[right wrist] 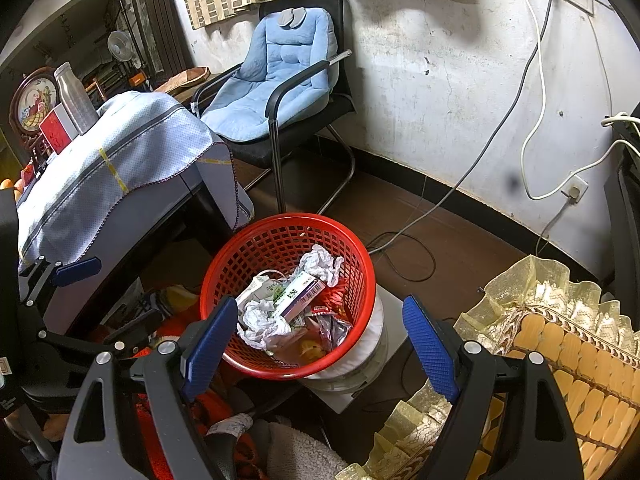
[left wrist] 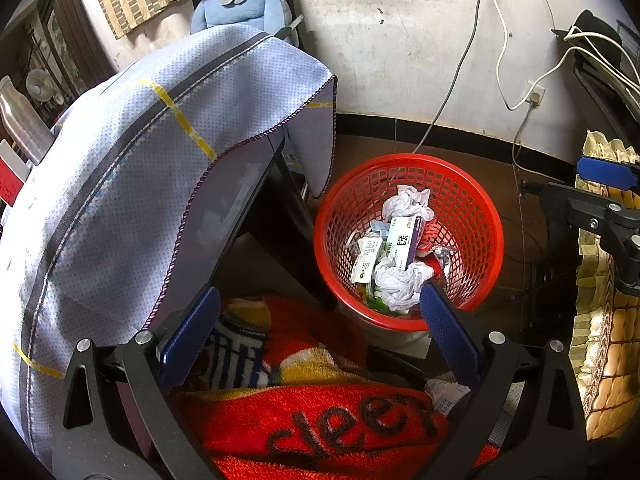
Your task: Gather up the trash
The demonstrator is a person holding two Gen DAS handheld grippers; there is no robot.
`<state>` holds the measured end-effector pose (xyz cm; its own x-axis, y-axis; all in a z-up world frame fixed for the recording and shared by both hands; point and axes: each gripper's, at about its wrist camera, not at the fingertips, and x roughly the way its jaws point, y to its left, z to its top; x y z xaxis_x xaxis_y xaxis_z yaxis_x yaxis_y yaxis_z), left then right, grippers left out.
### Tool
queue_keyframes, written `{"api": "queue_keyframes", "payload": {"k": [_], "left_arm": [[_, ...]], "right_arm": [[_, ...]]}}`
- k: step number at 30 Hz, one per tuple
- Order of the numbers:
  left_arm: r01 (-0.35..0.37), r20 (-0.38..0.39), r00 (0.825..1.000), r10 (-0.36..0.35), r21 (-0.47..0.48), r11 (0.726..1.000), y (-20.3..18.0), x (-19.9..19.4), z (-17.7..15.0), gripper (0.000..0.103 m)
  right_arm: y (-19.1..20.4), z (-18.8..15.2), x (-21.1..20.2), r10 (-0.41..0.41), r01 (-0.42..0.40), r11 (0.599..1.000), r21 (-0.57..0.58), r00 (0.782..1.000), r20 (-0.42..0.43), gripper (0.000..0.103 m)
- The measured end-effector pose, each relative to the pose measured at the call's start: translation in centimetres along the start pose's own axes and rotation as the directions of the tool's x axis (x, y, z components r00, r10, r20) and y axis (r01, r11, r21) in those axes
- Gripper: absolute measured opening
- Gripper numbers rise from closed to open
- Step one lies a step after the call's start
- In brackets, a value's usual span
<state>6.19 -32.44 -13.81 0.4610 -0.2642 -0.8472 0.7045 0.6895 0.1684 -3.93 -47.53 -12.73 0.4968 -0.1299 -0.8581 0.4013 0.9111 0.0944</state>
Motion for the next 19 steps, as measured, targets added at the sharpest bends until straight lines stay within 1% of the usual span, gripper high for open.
{"api": "queue_keyframes", "payload": {"k": [12, 19], "left_arm": [[-0.002, 0.0, 1.0, 0.002, 0.007, 1.0, -0.07, 0.02, -0.08, 0.096], [0.0, 0.014, 1.0, 0.0, 0.023, 1.0, -0.14, -0.18, -0.34, 0.096]], "right_arm": [[-0.07, 0.05, 0.03, 0.001, -0.001, 1.0, 0.001, 1.0, 0.001, 0.083], [0.36, 0.02, -0.11, 0.003, -0.003, 1.0, 0.008, 1.0, 0.005, 0.083]]}}
